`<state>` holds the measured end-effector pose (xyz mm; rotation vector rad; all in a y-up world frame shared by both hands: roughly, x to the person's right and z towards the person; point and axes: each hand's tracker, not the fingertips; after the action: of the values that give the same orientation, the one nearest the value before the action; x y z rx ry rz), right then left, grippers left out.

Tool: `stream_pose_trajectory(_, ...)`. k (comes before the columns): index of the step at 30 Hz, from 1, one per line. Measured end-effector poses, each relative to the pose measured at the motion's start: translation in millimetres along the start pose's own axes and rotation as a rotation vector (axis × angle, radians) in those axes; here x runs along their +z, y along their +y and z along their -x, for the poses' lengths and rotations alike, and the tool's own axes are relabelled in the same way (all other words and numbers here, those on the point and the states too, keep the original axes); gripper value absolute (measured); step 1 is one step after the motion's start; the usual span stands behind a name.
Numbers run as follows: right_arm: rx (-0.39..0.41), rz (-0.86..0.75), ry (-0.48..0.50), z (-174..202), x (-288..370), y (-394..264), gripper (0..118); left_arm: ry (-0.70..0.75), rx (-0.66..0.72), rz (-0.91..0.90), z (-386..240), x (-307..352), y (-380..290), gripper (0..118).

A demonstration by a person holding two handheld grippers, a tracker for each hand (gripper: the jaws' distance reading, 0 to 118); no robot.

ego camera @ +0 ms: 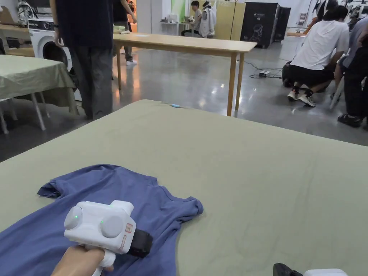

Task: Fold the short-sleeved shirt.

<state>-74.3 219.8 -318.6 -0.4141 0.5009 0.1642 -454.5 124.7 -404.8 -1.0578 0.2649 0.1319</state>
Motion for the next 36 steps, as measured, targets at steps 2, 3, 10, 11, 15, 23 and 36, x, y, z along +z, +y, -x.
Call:
stream_pose_trajectory(2,0.009,0.0,-0.013,-3.7,6.7,-0.8,0,0.002,0.004,-0.027,-2.8,6.3,-1.2,104)
stream_pose_trajectory(3,0.009,0.0,-0.018,-7.1,11.0,-0.8,0,0.001,0.004,-0.039,-4.1,12.8,-0.2,90)
stream_pose_trajectory(10,-0.03,-0.037,-0.099,-40.5,56.5,-4.8,0,0.039,0.064,-0.169,-0.2,65.6,3.0,6)
stream_pose_trajectory(11,-0.038,-0.044,-0.114,-46.3,63.2,-6.3,0,0.039,0.058,-0.183,-2.9,75.5,5.0,6)
stream_pose_trajectory(15,-0.103,-0.061,-0.161,-72.2,91.8,-11.8,0,0.029,-0.004,-0.236,-23.4,115.2,18.3,6)
stream_pose_trajectory(23,-0.179,-0.094,-0.282,-113.4,141.7,-26.5,0,-0.103,-0.178,-0.421,-145.3,193.4,51.4,6)
stream_pose_trajectory(36,-0.271,-0.042,-0.47,-184.3,174.6,-58.1,0,-0.565,-0.463,-0.368,-452.4,178.1,57.5,6)
